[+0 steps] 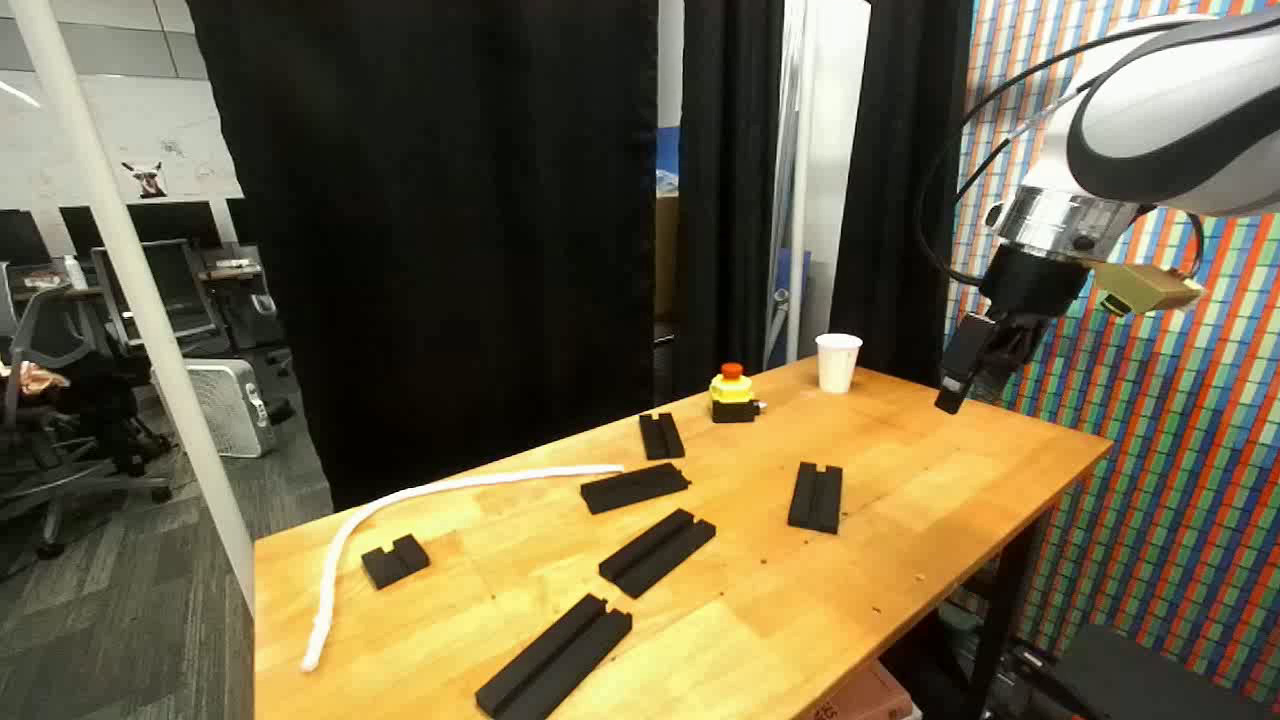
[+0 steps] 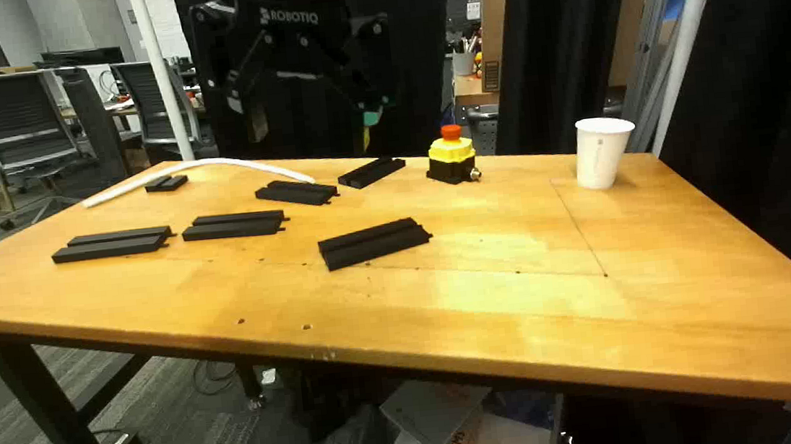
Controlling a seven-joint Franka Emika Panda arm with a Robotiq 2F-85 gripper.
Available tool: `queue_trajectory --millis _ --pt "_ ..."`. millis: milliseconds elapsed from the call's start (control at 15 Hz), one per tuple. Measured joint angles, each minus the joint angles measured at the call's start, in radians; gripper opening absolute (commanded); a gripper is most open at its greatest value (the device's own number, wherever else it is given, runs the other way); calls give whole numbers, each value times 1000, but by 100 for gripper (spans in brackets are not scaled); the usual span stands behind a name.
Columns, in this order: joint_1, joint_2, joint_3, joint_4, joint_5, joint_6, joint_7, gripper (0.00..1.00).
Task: Connect the four black pieces closest to you together
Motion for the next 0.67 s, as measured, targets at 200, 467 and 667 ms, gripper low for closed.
queue_trajectory --millis 200,467,667 --pt "0 6 0 -3 0 -4 0 100" --pt "0 9 0 -3 0 -5 0 100" --pt "0 11 0 -1 0 -7 0 100"
